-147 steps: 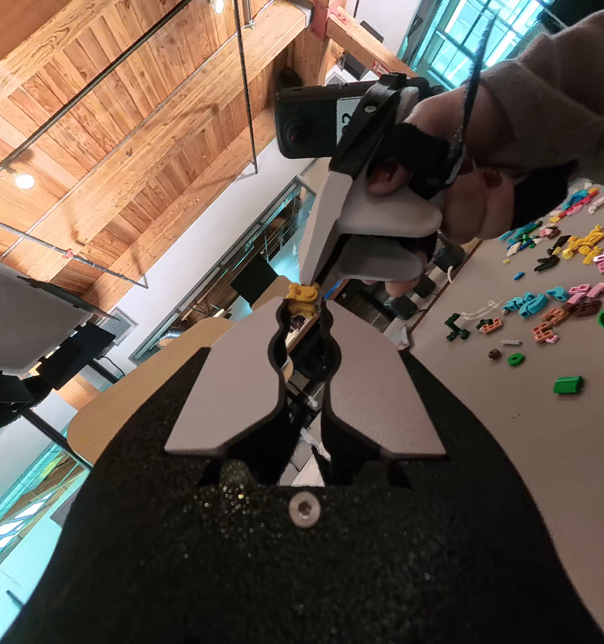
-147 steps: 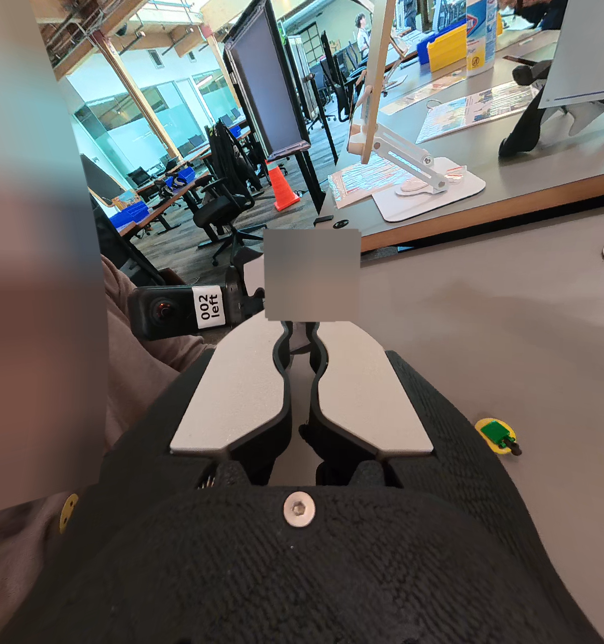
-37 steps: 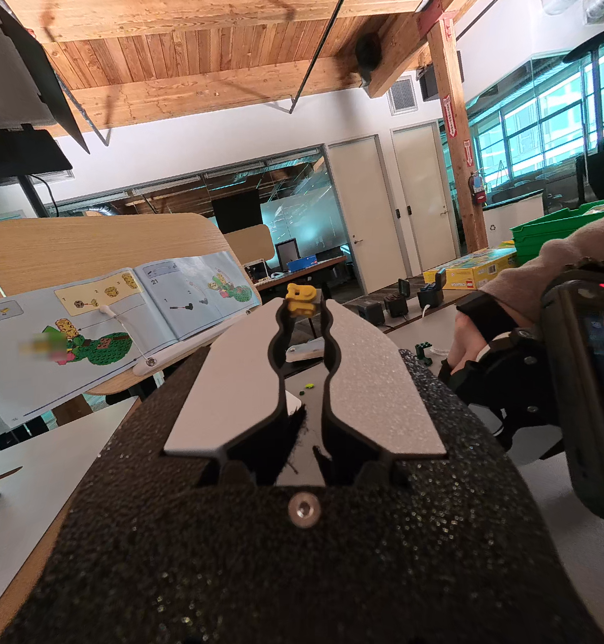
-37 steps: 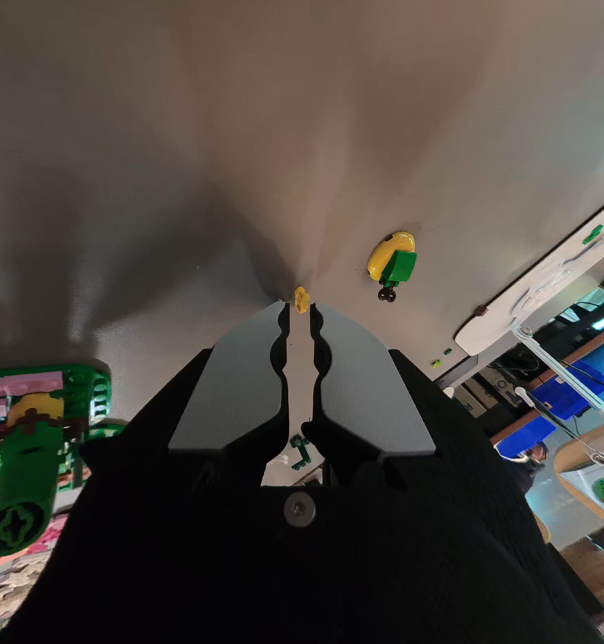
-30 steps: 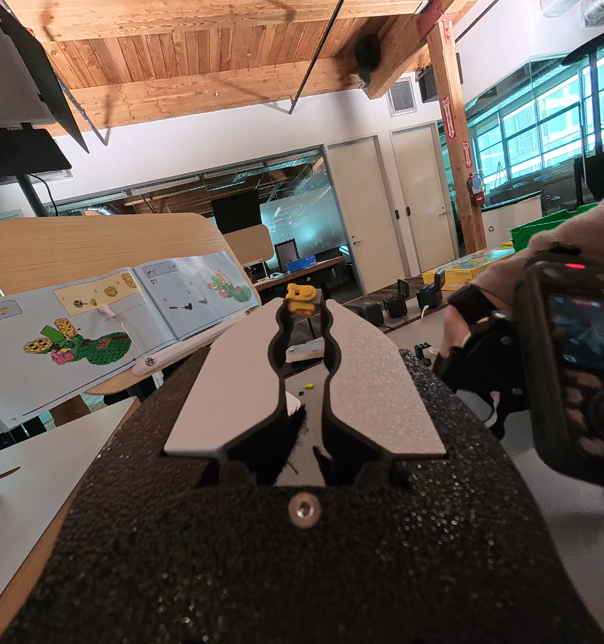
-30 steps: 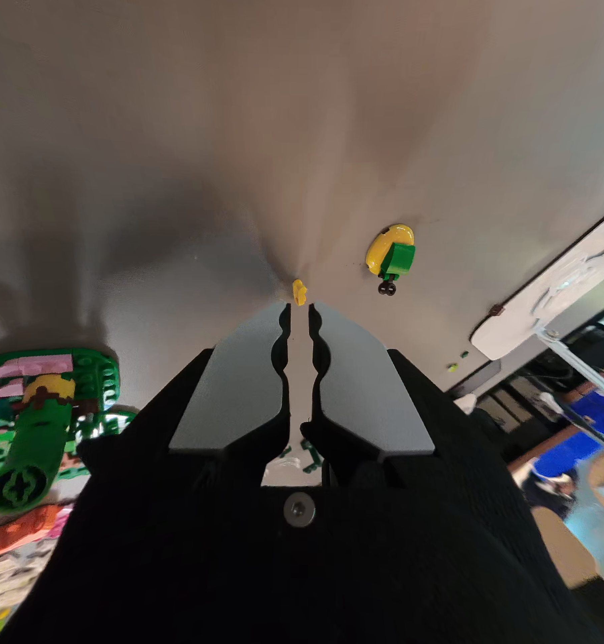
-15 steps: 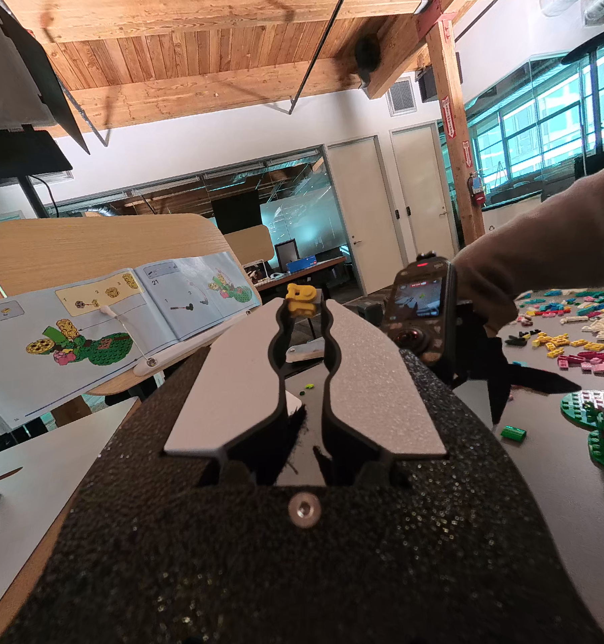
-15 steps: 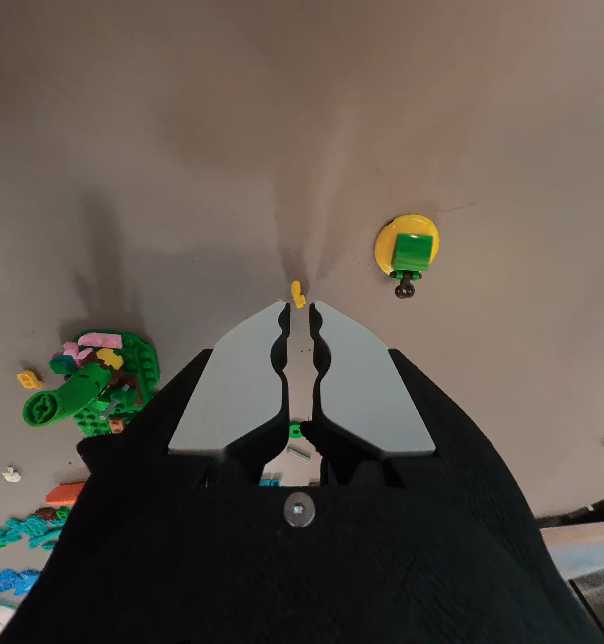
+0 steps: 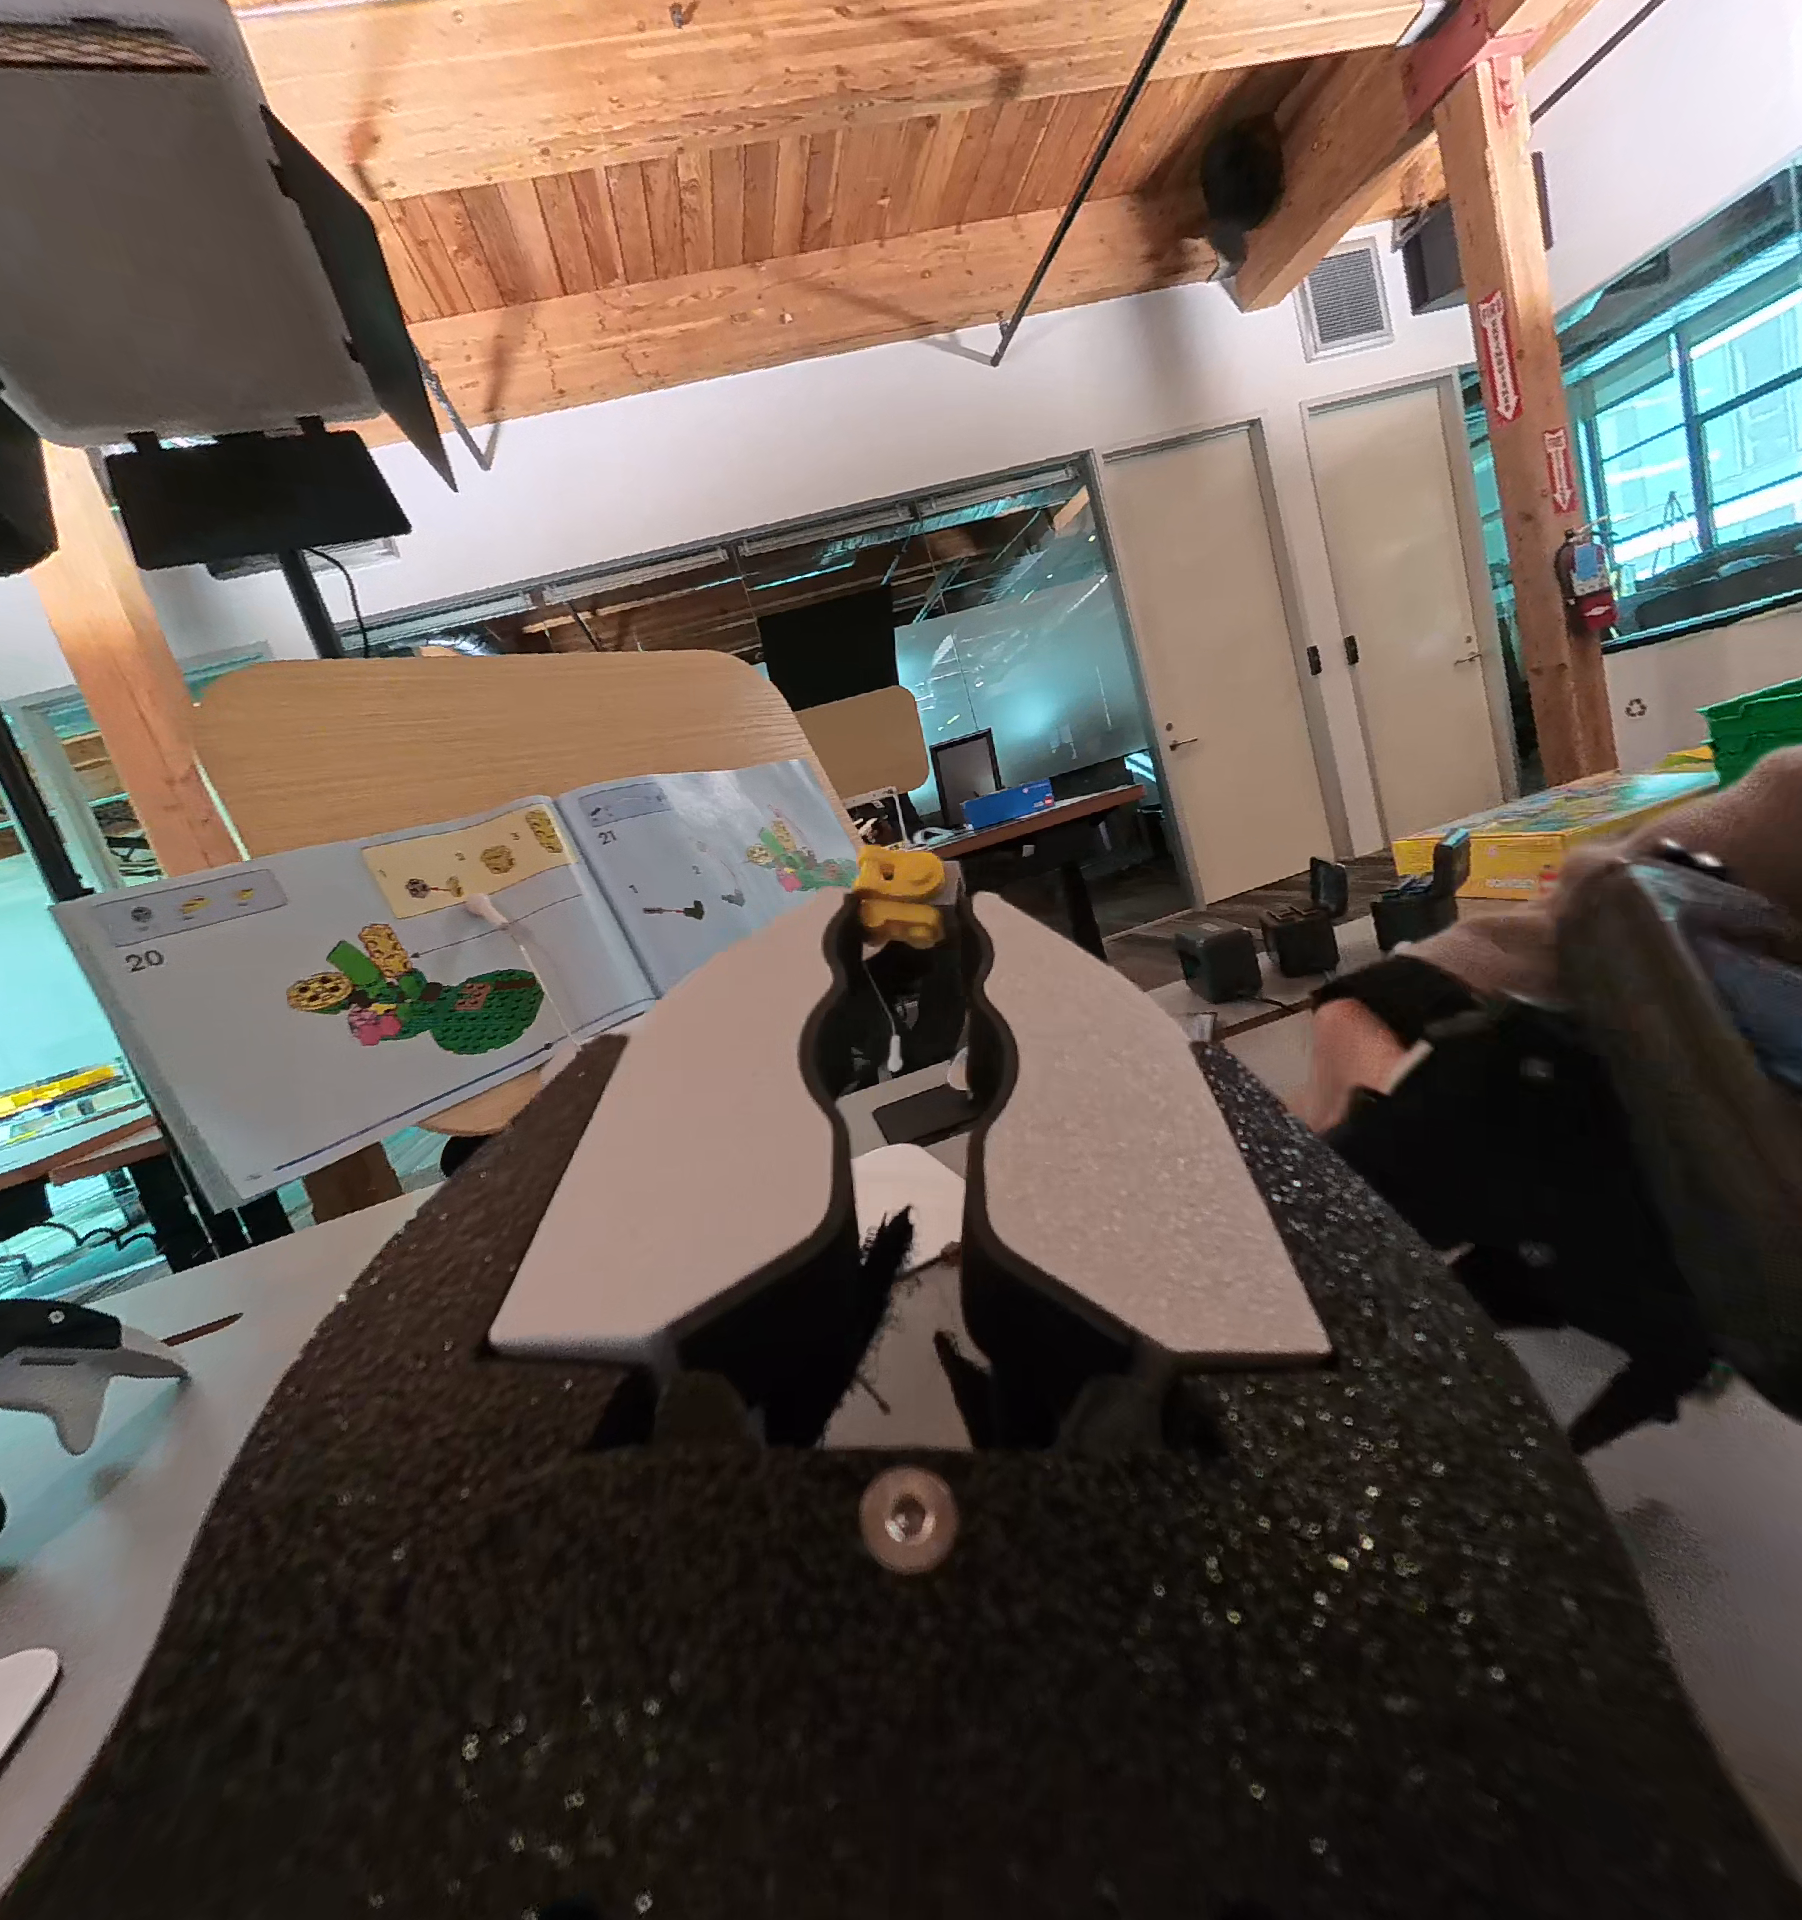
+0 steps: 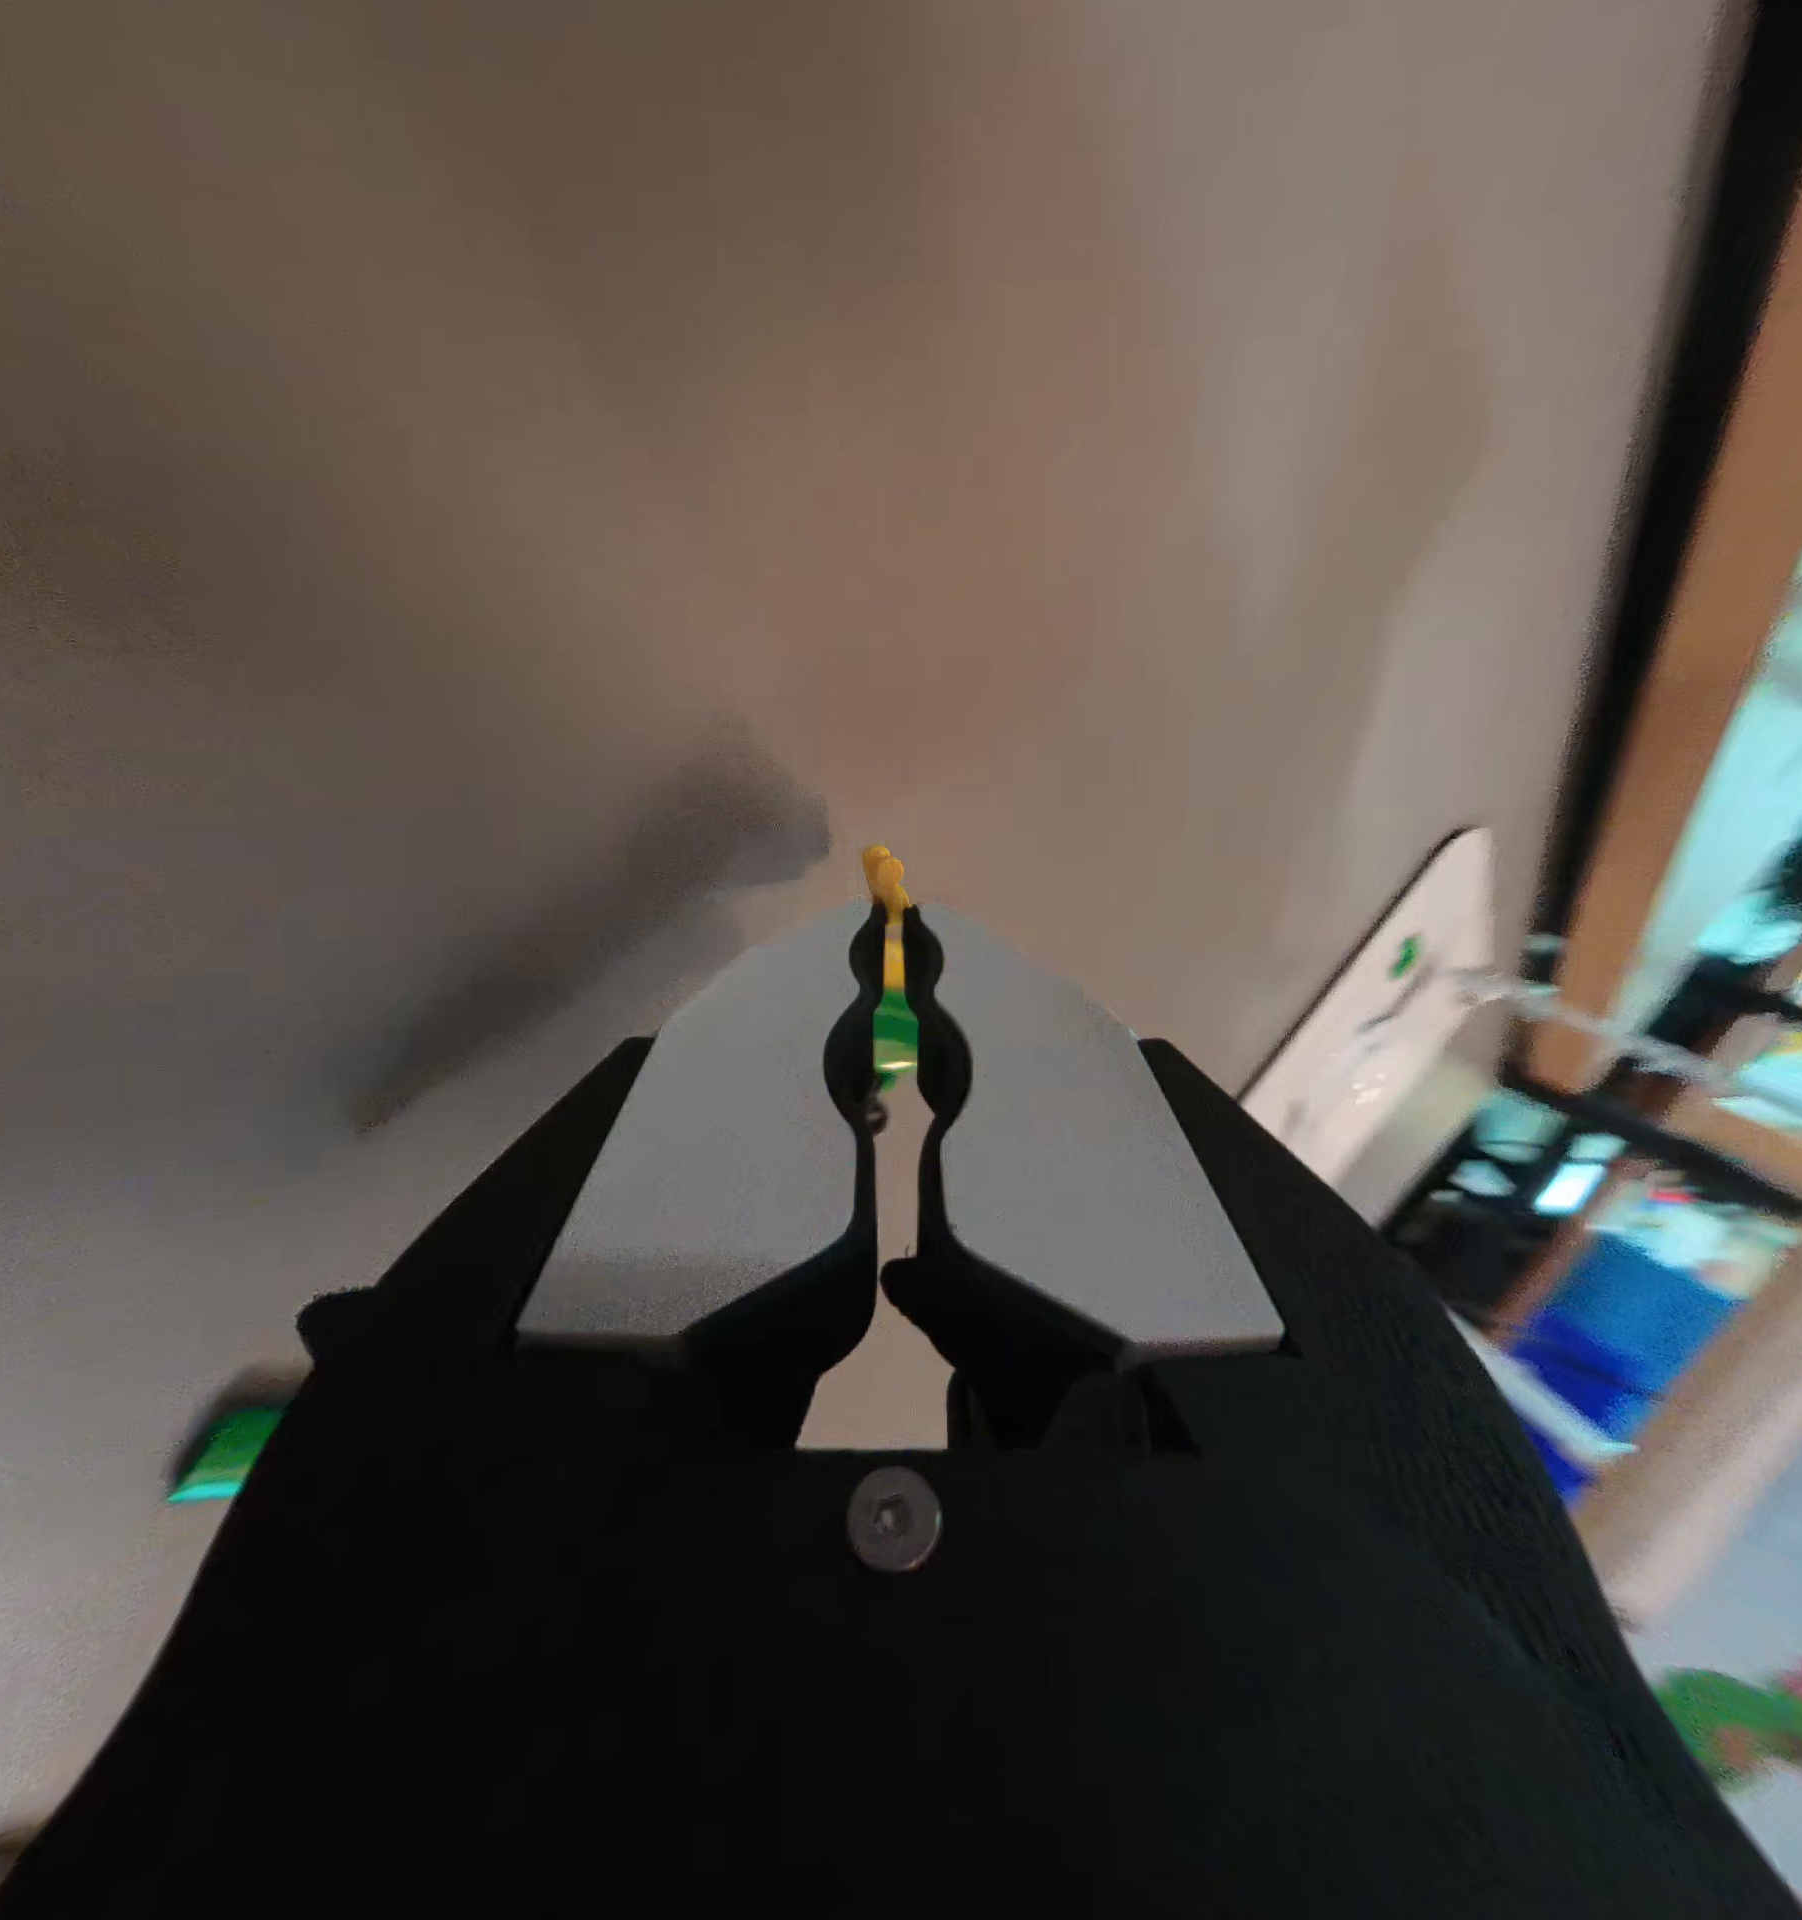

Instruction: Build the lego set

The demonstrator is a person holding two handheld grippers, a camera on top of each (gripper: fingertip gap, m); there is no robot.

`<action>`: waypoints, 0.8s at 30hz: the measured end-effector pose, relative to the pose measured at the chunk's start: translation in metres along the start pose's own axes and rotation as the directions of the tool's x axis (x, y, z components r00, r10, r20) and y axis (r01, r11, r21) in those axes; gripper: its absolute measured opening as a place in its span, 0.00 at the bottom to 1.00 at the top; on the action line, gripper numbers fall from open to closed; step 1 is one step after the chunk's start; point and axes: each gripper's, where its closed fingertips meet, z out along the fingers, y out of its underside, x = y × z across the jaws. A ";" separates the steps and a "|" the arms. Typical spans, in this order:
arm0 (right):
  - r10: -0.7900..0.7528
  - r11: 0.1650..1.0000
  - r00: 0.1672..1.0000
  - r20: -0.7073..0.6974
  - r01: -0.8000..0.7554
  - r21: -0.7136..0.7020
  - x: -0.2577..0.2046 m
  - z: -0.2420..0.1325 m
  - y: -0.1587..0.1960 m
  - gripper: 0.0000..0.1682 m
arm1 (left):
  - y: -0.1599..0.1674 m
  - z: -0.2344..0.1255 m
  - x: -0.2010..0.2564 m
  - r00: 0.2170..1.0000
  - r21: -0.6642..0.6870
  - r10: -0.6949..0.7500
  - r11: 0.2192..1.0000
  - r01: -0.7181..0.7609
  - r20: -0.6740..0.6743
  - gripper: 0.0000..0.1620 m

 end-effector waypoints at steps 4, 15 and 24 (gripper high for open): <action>-0.241 0.969 0.967 -0.076 0.236 -0.069 -0.003 0.009 -0.013 0.01 | 0.000 -0.001 -0.004 1.000 0.001 0.000 1.000 0.000 0.019 0.10; -0.251 0.966 0.968 0.022 0.252 -0.057 -0.021 0.001 -0.022 0.01 | 0.001 -0.001 -0.003 1.000 -0.007 -0.006 1.000 0.006 0.006 0.10; -0.134 0.991 0.970 0.202 0.125 0.058 -0.025 -0.012 -0.024 0.12 | 0.001 -0.002 -0.003 1.000 -0.005 -0.008 1.000 0.008 0.004 0.10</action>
